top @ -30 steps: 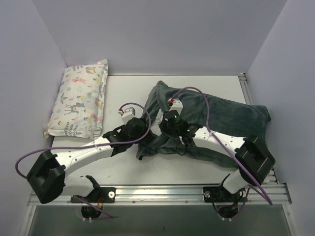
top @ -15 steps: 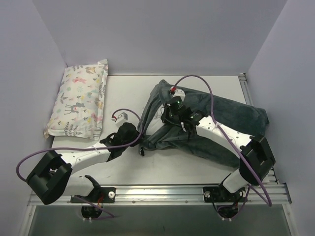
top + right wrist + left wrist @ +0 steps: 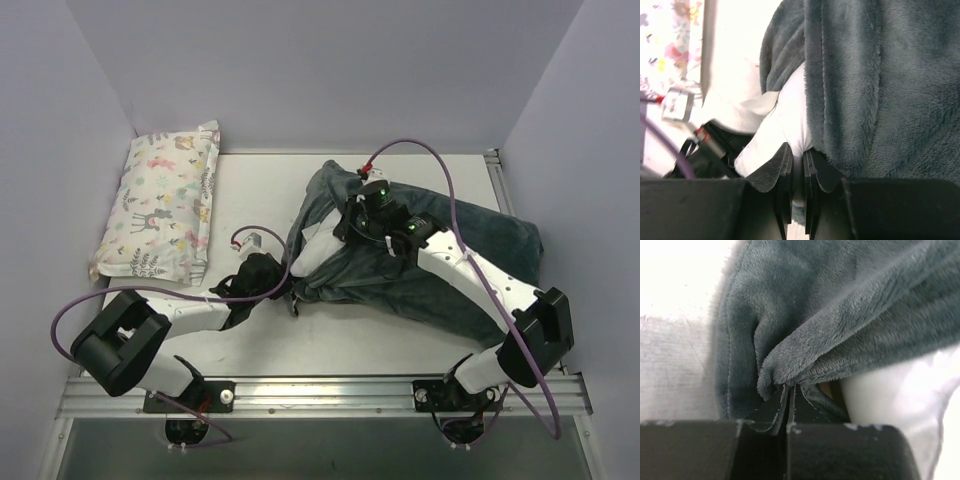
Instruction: Remove the pillowcase from the pillow
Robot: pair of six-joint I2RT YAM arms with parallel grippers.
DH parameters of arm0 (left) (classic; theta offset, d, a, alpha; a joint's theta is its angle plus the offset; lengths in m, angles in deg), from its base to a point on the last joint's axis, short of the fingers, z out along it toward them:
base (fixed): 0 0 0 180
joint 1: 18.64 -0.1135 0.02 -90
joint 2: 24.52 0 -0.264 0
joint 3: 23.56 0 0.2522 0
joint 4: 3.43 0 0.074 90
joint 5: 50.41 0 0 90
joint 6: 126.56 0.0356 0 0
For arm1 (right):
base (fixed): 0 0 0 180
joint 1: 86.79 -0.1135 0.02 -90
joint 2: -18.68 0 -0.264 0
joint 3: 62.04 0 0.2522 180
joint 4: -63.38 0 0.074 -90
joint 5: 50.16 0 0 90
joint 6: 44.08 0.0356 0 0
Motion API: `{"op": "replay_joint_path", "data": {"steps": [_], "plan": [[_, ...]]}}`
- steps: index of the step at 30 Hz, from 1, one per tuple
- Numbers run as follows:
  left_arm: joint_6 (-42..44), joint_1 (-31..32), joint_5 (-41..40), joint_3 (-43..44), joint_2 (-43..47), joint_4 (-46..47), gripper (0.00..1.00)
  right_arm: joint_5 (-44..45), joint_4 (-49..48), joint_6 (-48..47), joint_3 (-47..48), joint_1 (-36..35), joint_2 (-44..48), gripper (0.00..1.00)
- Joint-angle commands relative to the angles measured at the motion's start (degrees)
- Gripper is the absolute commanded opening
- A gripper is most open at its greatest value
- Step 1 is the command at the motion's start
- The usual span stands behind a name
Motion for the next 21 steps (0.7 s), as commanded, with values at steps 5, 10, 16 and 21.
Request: {"op": "replay_joint_path", "data": {"steps": [5, 10, 16, 21], "plan": [[6.03, -5.57, 2.75, 0.32, -2.97, -2.17, 0.11, -11.75, -13.88, 2.83, -16.25, -1.43, 18.06, 0.0], [10.07, -7.95, 5.03, 4.54, -1.91, -0.42, 0.5, -12.1, -15.1, 0.11, -26.48, -8.98, 23.86, 0.0], [15.87, -8.83, 9.34, 7.8, 0.27, 1.52, 0.79, -11.25, -14.51, -1.47, -31.41, -9.97, 23.61, 0.0], [20.79, -8.48, 9.26, 5.96, 8.97, -3.12, 0.82, -7.72, -11.43, -3.85, -30.72, -10.05, 22.2, 0.0]]}}
